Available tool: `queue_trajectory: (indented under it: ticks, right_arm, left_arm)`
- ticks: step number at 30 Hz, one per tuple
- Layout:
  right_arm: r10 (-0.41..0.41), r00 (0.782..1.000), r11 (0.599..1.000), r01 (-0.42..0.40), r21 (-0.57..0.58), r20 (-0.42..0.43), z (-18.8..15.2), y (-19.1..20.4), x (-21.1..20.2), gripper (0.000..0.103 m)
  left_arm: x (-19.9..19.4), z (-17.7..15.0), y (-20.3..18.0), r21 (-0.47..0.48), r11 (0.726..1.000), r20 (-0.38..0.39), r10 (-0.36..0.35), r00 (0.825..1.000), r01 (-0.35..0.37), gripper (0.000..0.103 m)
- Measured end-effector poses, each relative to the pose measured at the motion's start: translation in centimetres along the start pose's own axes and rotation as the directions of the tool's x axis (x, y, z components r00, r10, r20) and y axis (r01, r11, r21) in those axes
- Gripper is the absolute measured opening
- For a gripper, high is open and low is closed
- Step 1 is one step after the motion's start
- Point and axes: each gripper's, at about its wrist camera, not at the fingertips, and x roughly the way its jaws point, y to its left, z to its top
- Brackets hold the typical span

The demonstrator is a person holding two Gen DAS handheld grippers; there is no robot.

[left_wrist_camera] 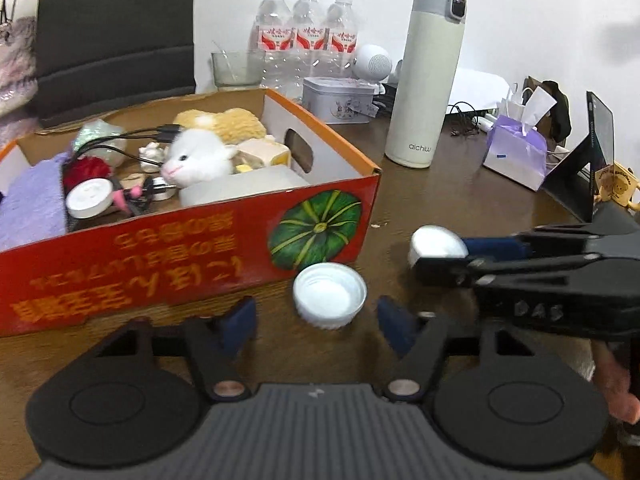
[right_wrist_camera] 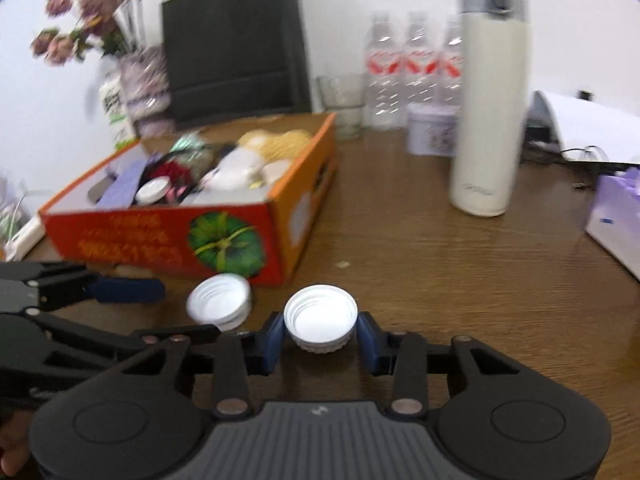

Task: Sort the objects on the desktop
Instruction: 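Grasp a white bottle cap with the right tool while the left tool grasps the last white cap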

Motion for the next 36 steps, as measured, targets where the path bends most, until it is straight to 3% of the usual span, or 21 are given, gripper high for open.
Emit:
queue_trajectory:
  ticks: [2,6,14,21,29,36]
  right_arm:
    - [-0.007,0.999,0.999,0.006,0.039,0.033,0.0,-0.8,-0.6,0.038]
    - [-0.029,0.997,0.999,0.025,0.043,0.076,-0.2,-0.6,-1.2,0.039]
    - [-0.040,0.994,0.994,0.049,-0.095,0.098,-0.7,2.1,-1.2,0.039]
    - [0.024,0.994,0.995,-0.014,-0.097,0.104,-1.5,4.7,-2.5,0.039]
    - [0.166,0.981,0.985,-0.161,-0.059,0.096,-4.7,11.1,-7.1,0.039]
    - [0.177,0.980,0.977,-0.164,-0.138,0.091,-5.8,14.4,-10.3,0.039]
  left_arm:
    - [0.3,0.1,-0.5,0.017,1.000,0.014,-0.002,1.000,0.001,0.041]
    - [-0.3,-0.9,-0.5,-0.017,0.999,0.047,-0.048,0.998,0.049,0.040]
    - [-8.2,-3.6,1.0,-0.071,0.996,0.162,0.061,0.985,-0.050,0.040]
    - [-13.8,-5.8,4.9,-0.150,0.971,0.155,0.209,0.966,-0.186,0.040]
    - [-17.0,-8.0,5.8,-0.128,0.971,0.157,0.220,0.963,-0.201,0.040]
    - [-20.0,-9.9,5.4,-0.162,0.965,0.182,0.235,0.955,-0.207,0.040]
